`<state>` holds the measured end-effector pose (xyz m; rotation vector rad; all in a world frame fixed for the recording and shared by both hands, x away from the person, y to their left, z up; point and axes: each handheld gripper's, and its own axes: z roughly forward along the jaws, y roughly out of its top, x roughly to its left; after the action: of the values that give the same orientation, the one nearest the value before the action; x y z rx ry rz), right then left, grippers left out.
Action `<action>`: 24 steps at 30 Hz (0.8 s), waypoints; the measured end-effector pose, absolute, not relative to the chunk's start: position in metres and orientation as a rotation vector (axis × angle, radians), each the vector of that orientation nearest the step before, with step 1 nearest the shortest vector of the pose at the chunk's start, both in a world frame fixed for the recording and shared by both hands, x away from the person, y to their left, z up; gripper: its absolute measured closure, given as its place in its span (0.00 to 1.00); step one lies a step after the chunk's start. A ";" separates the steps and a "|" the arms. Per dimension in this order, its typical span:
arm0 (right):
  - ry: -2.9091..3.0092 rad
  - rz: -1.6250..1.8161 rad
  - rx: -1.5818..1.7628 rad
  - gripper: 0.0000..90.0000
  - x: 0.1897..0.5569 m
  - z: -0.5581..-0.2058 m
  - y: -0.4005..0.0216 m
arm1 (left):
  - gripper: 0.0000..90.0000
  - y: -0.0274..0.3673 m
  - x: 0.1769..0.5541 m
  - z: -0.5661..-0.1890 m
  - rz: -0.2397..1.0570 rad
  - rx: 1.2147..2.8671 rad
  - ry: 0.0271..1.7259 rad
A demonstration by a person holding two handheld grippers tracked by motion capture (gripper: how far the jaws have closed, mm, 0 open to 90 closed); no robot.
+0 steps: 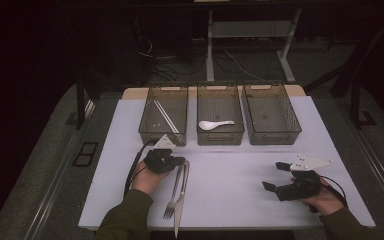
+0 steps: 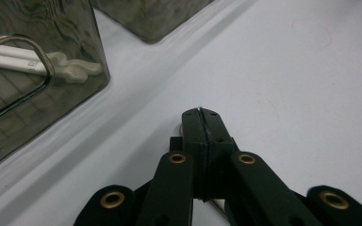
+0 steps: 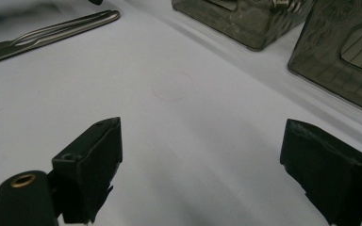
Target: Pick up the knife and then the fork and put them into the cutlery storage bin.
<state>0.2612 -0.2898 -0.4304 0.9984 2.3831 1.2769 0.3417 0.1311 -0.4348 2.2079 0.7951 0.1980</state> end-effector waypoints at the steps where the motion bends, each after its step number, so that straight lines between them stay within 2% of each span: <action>1: 2.383 1.277 0.998 0.15 0.261 -0.430 -0.290 | 0.99 0.131 0.342 -0.436 0.195 2.213 0.796; 24: 2.383 1.274 1.001 0.15 0.261 -0.430 -0.290 | 0.99 0.122 0.345 -0.443 0.188 2.248 0.801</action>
<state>0.2611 -0.2900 -0.4301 1.0012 2.3826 1.2742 0.3453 0.1219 -0.4431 2.2476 0.8014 0.1875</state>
